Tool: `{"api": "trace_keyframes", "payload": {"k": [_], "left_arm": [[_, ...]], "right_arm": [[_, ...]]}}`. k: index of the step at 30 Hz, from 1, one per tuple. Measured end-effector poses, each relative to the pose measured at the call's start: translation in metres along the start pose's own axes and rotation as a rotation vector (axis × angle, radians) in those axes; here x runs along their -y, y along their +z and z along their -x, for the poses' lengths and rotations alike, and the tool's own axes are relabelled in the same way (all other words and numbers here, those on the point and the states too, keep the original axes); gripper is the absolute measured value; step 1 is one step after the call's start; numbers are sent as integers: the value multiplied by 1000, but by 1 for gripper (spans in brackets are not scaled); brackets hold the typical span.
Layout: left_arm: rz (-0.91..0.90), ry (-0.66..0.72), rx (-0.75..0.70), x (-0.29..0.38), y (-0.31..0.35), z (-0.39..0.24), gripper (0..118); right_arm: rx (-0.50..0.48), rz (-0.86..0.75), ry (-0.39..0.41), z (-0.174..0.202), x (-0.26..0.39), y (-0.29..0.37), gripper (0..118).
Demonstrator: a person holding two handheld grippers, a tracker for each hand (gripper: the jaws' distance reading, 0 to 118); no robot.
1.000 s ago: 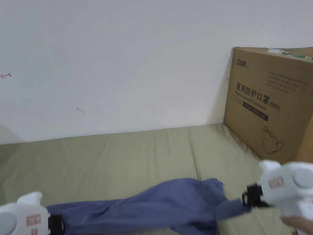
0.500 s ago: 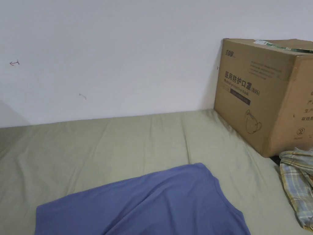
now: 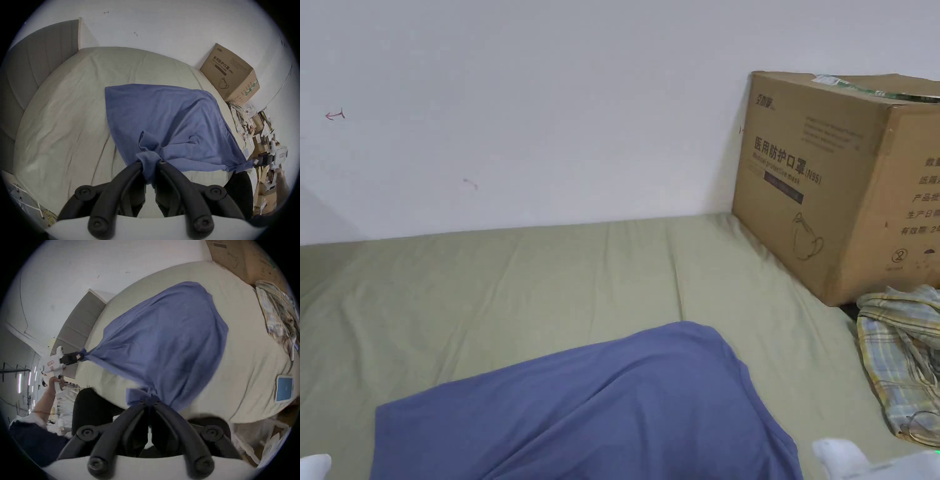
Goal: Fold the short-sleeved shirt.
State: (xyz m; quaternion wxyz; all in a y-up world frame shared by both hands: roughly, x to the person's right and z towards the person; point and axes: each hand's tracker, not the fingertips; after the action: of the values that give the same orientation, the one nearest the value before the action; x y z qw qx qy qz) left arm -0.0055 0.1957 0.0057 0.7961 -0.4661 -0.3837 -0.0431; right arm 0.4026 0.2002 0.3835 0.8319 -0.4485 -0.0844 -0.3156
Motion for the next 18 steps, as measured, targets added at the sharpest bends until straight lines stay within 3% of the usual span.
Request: {"api": "trace_keyframes", "payload": {"k": [3, 6, 7, 8, 9, 10, 11, 12, 13, 14, 15, 18], "left_arm": [[4, 11, -11, 2, -10, -2, 8], [3, 10, -23, 3, -15, -3, 10], [2, 9, -30, 4, -16, -3, 12], [-3, 10, -34, 5, -17, -2, 17], [-4, 12, -36, 5, -17, -1, 30], [-3, 17, -35, 5, -17, 0, 48], [-2, 22, -34, 5, -17, 0, 65], [-2, 27, -29, 6, -16, 0, 72], [-2, 28, -22, 7, -12, -3, 72], [-8, 25, -15, 8, -9, -5, 88], [-17, 20, -15, 7, -6, -8, 97], [-55, -12, -23, 7, 7, -18, 111]], "right_arm": [[84, -10, -73, -2, -30, -37, 1], [244, -16, -93, -12, -48, -64, 2], [266, -33, -99, -15, -50, -68, 9], [267, -46, -112, -20, -51, -71, 29], [258, -50, -119, -24, -52, -72, 67], [255, -53, -130, -28, -51, -71, 88], [255, -59, -140, -28, -50, -69, 94], [241, -92, -148, -26, -46, -63, 95], [227, -138, -145, -23, -44, -56, 95], [223, -171, -131, -20, -41, -47, 95], [228, -201, -109, -14, -39, -38, 95], [220, -294, -30, 3, -40, -16, 95]]}}
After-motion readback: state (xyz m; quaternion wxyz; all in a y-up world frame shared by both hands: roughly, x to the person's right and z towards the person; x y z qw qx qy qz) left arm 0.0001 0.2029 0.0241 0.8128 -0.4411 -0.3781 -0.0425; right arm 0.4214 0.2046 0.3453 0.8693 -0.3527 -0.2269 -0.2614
